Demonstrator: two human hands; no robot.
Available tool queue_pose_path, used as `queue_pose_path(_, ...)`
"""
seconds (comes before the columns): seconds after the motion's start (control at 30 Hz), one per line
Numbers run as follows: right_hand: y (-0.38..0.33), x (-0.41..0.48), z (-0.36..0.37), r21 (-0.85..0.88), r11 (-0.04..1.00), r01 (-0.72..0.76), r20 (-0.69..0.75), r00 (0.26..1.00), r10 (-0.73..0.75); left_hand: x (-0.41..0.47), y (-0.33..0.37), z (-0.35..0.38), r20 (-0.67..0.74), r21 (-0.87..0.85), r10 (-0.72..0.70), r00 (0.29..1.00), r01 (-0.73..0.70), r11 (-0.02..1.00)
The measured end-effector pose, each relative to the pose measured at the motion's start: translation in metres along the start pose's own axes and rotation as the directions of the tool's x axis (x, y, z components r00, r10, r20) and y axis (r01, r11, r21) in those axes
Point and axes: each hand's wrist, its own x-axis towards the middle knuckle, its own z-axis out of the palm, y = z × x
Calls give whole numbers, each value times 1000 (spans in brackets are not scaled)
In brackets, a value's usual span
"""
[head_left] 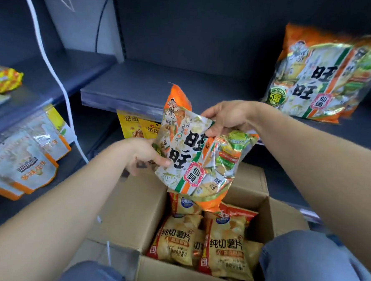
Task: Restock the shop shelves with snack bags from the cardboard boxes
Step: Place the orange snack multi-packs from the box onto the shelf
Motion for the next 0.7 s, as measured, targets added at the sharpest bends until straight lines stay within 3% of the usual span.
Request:
queue_pose_path(0.17,-24,-23,-44,-69,993,97,-185,977,-108,-15,54,-14,-83,-10,118,989,-120,993)
queue_pose_path(0.3,-28,-48,-77,-194,970,146,-424,879,-217,-17,103,-6,-95,25,201,975,-199,980)
queue_pose_path(0.43,-16,-64,-108,-354,933,61,-652,699,-293,-12,156,22,-133,82,309,942,-300,950)
queue_pose_path(0.53,2,-72,-132,-359,932,-47,-800,530,-282,1,190,55,-159,107,371,915,-358,928)
queue_pose_path(0.7,58,-75,-157,-386,905,-177,-890,330,-315,39,228,117,-191,186,465,864,-433,882)
